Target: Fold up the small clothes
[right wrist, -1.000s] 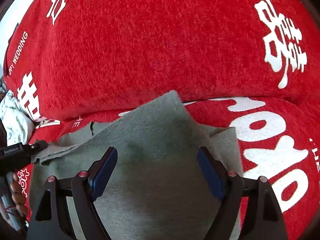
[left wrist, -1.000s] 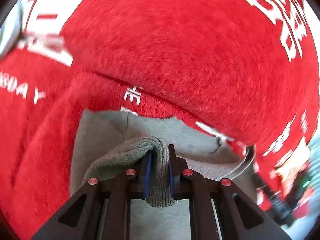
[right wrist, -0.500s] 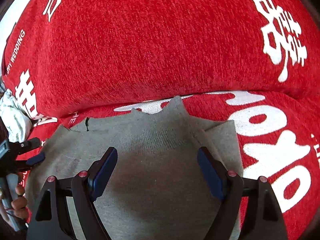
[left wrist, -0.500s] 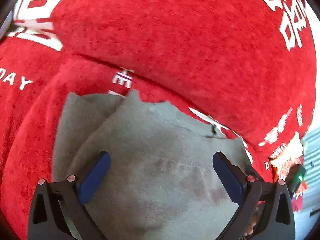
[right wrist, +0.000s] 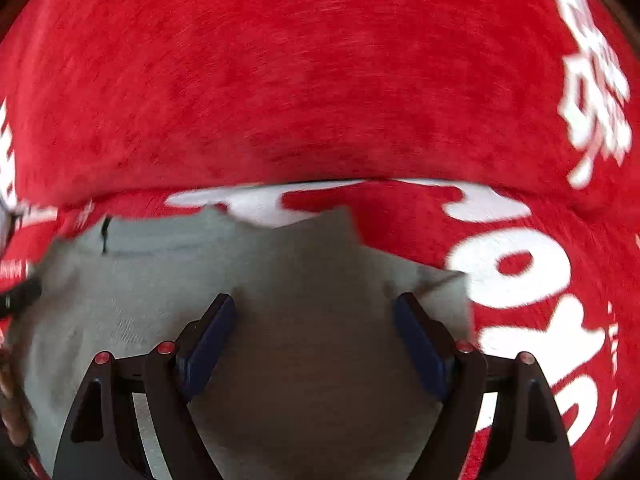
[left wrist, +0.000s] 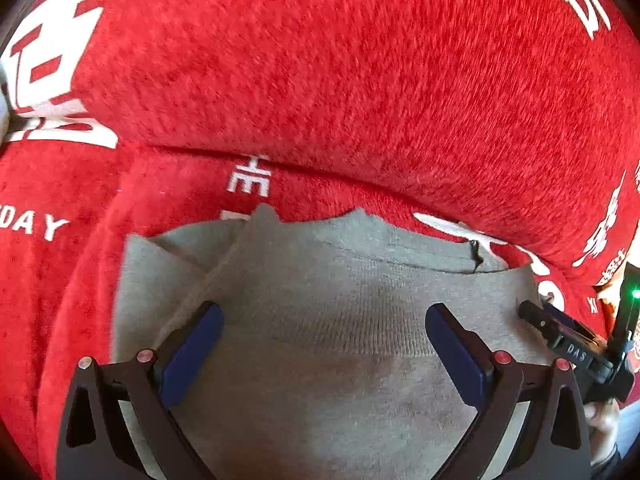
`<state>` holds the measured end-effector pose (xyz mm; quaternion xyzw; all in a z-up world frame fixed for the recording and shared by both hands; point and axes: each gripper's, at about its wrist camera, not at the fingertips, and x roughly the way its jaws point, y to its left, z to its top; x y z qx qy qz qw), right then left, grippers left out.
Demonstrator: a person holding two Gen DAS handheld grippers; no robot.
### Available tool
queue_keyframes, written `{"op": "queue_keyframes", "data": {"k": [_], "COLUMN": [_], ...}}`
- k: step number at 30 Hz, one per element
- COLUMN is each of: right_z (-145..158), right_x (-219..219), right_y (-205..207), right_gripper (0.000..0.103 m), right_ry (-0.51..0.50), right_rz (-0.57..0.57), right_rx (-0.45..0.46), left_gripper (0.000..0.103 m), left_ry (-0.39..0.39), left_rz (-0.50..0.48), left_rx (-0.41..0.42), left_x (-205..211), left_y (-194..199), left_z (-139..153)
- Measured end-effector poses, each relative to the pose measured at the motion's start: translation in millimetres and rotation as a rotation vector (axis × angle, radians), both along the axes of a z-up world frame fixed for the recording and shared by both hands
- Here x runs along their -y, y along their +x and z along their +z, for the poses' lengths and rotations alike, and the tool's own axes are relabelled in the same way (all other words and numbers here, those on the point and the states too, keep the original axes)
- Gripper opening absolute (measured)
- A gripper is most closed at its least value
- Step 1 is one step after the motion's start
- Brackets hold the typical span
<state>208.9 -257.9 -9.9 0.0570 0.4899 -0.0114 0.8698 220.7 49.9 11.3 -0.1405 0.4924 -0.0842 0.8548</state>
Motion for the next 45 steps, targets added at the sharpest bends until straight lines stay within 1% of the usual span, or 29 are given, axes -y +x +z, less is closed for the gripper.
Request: {"op": "queue_keyframes", "data": {"k": [3, 5, 6, 7, 8, 9, 10, 12, 14, 17, 20, 23, 24, 26, 28, 29, 30, 31, 33, 34, 35, 36, 38, 40, 41, 43, 45], "right_z": [13.3, 26.2, 32.2, 34.9, 38.6, 39.8, 40.9, 41.4, 37.2, 30.9, 26.6, 26.3, 27.9, 33.5, 38.8, 41.0, 43.3, 44.4, 48.4, 50.4, 52.8, 54.9, 56.6, 55.5, 53.9, 49.9, 42.6], "right_x": [7.8, 7.1, 5.5, 4.2, 0.6, -1.7, -5.0, -15.6, -29.7, -50.4, -65.3, -77.8, -80.3, -85.9, -93.8, -98.7, -104.9, -109.7, -123.4, -130.9, -139.2, -147.7, -162.8, -183.2, -198.3, -224.4, -254.8], "right_y": [-18.7, -42.0, -55.7, -63.3, -78.2, -87.3, -97.7, -109.4, -125.5, -142.2, -154.1, -156.7, -155.4, -151.6, -148.5, -146.5, -143.1, -141.6, -133.2, -127.9, -120.2, -110.9, -93.2, -72.7, -60.8, -42.7, -21.9], "right_gripper": [0.085, 0.085, 0.085, 0.085, 0.085, 0.085, 0.085, 0.085, 0.085, 0.085, 0.085, 0.085, 0.085, 0.085, 0.085, 0.085, 0.085, 0.085, 0.085, 0.085, 0.085, 0.085, 0.085, 0.085, 0.085, 0.085, 0.085], "right_ry": [0.027, 0.027, 0.034, 0.04, 0.054, 0.064, 0.073, 0.079, 0.075, 0.069, 0.057, 0.027, 0.023, 0.023, 0.013, 0.003, -0.008, -0.015, -0.033, -0.038, -0.034, -0.02, 0.008, 0.014, 0.007, 0.005, 0.012], "right_rz": [-0.011, 0.002, 0.01, 0.014, 0.022, 0.029, 0.038, 0.055, 0.085, 0.13, 0.163, 0.189, 0.19, 0.193, 0.202, 0.211, 0.223, 0.23, 0.251, 0.262, 0.278, 0.295, 0.326, 0.362, 0.39, 0.435, 0.475], "right_rx": [0.047, 0.096, 0.121, 0.132, 0.148, 0.154, 0.158, 0.161, 0.16, 0.132, 0.117, 0.115, 0.115, 0.12, 0.126, 0.127, 0.126, 0.126, 0.125, 0.126, 0.124, 0.116, 0.088, 0.046, 0.024, -0.011, -0.055], "left_gripper": [0.103, 0.103, 0.103, 0.103, 0.103, 0.103, 0.103, 0.103, 0.103, 0.103, 0.103, 0.103, 0.103, 0.103, 0.103, 0.103, 0.103, 0.103, 0.103, 0.099, 0.087, 0.081, 0.059, 0.051, 0.046, 0.042, 0.042], "left_ry": [-0.028, -0.015, -0.013, -0.029, -0.059, -0.113, -0.151, -0.226, -0.214, -0.22, -0.267, -0.273, -0.276, -0.324, -0.407, -0.417, -0.421, -0.419, -0.411, -0.42, -0.437, -0.471, -0.514, -0.596, -0.621, -0.615, -0.576], "left_rz": [0.068, 0.105, 0.124, 0.146, 0.161, 0.182, 0.191, 0.187, 0.179, 0.184, 0.183, 0.159, 0.15, 0.155, 0.174, 0.167, 0.134, 0.102, 0.073, 0.054, 0.045, 0.04, 0.064, 0.093, 0.104, 0.119, 0.118], "left_rx": [0.081, 0.095, 0.085, 0.069, 0.053, 0.018, -0.003, -0.022, 0.011, 0.03, 0.042, 0.053, 0.072, 0.116, 0.165, 0.177, 0.183, 0.184, 0.203, 0.214, 0.223, 0.215, 0.197, 0.194, 0.188, 0.171, 0.164], "left_x": [-26.4, -43.3, -53.0, -64.9, -73.4, -84.9, -90.2, -94.2, -85.1, -81.4, -84.1, -85.1, -84.5, -87.7, -94.5, -94.9, -92.7, -88.3, -80.1, -76.7, -76.1, -78.4, -86.9, -99.3, -103.0, -102.9, -97.8], "left_y": [-33.6, -55.6, -67.6, -81.6, -92.5, -107.1, -116.7, -138.1, -150.5, -158.8, -161.4, -163.0, -164.8, -172.5, -179.0, -178.9, -176.2, -172.1, -168.6, -168.1, -167.8, -166.4, -165.2, -164.7, -164.1, -162.7, -162.0], "left_z": [21.0, 24.7, 22.7, 18.1, 12.6, 3.6, -2.6, -13.5, -14.0, -14.1, -15.1, -14.5, -14.4, -15.8, -19.1, -19.3, -19.4, -19.2, -17.6, -16.5, -16.4, -19.2, -26.1, -32.6, -35.1, -37.8, -36.0]}}
